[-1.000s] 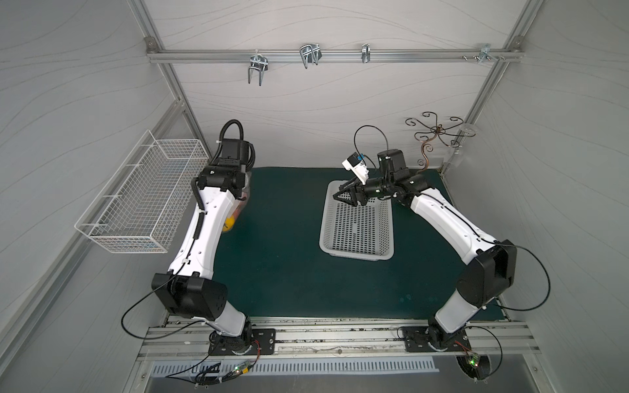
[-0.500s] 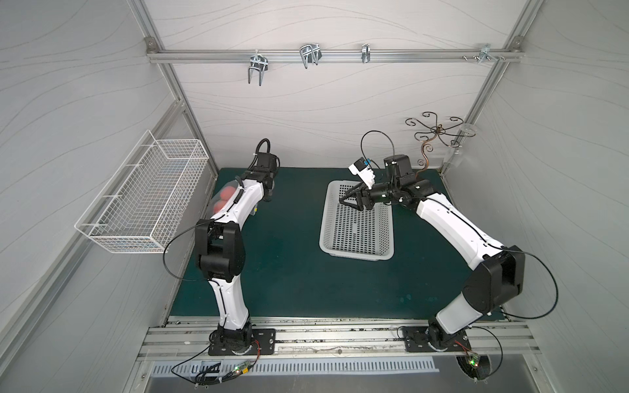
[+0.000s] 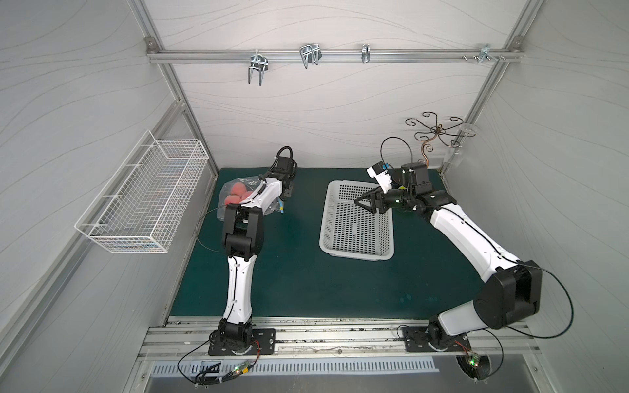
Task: Place the peach in a zip-top bag and seal the zipper
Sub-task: Place the zipper food storage bag at the corner of the board.
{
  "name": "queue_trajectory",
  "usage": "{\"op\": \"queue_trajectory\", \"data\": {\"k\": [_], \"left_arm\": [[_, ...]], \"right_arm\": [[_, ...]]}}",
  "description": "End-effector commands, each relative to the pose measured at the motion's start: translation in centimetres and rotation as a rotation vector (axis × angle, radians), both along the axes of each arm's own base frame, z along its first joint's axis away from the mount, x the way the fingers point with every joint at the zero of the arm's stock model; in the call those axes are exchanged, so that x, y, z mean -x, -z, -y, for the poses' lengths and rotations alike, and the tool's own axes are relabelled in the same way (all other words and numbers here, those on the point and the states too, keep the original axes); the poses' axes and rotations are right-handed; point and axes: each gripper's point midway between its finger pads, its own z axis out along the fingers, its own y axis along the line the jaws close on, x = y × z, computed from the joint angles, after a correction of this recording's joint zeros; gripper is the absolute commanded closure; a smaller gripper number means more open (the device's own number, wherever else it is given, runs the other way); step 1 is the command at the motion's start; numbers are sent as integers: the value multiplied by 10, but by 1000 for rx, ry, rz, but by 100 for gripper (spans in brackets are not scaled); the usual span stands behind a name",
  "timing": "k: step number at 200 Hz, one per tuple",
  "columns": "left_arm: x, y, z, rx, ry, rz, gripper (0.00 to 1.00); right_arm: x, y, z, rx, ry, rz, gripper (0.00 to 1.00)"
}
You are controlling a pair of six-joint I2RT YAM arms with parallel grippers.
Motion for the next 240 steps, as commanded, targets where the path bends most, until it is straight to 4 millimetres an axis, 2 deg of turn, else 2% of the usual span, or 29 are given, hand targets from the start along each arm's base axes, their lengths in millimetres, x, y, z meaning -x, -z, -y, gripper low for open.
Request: {"op": "queue_trajectory", "data": {"k": [1, 38, 71, 89, 110, 122, 134, 156, 179, 200, 224, 227, 240], "left_arm": [[-16, -10, 25, 25, 107, 38, 100], [-20, -1, 46, 37, 179, 13, 100], [-20, 2, 47, 37, 188, 4, 100], [-20, 2, 49, 43, 193, 4, 94], [-19, 0, 51, 52, 200, 4, 93], [-19, -4, 51, 54, 201, 9, 87], [-18, -9, 51, 55, 201, 15, 74], [-17, -30, 49, 55, 187, 50, 39], [-11, -64, 47, 87, 161, 110, 17], [1, -104, 48, 151, 138, 189, 7], [23, -150, 40, 217, 74, 292, 4], [28, -145, 37, 215, 62, 283, 4], [46, -159, 29, 240, 19, 328, 2]], "right_arm": [[-2, -13, 7, -23, 28, 27, 37], [-3, -9, 11, -18, 30, 12, 37], [-6, -6, 16, -16, 47, 7, 37], [-6, -5, 17, -16, 47, 5, 37], [-8, -4, 18, -17, 51, 2, 37], [-9, -3, 19, -14, 57, 2, 37], [-11, -1, 21, -10, 67, -1, 37], [-14, 3, 24, -5, 88, -8, 37], [-21, 9, 31, 6, 130, -15, 37], [-29, 13, 42, 18, 187, -8, 37], [-39, 21, 59, 53, 275, 7, 36], [-41, 21, 62, 56, 286, 12, 36], [-46, 26, 73, 72, 340, 19, 36]]}}
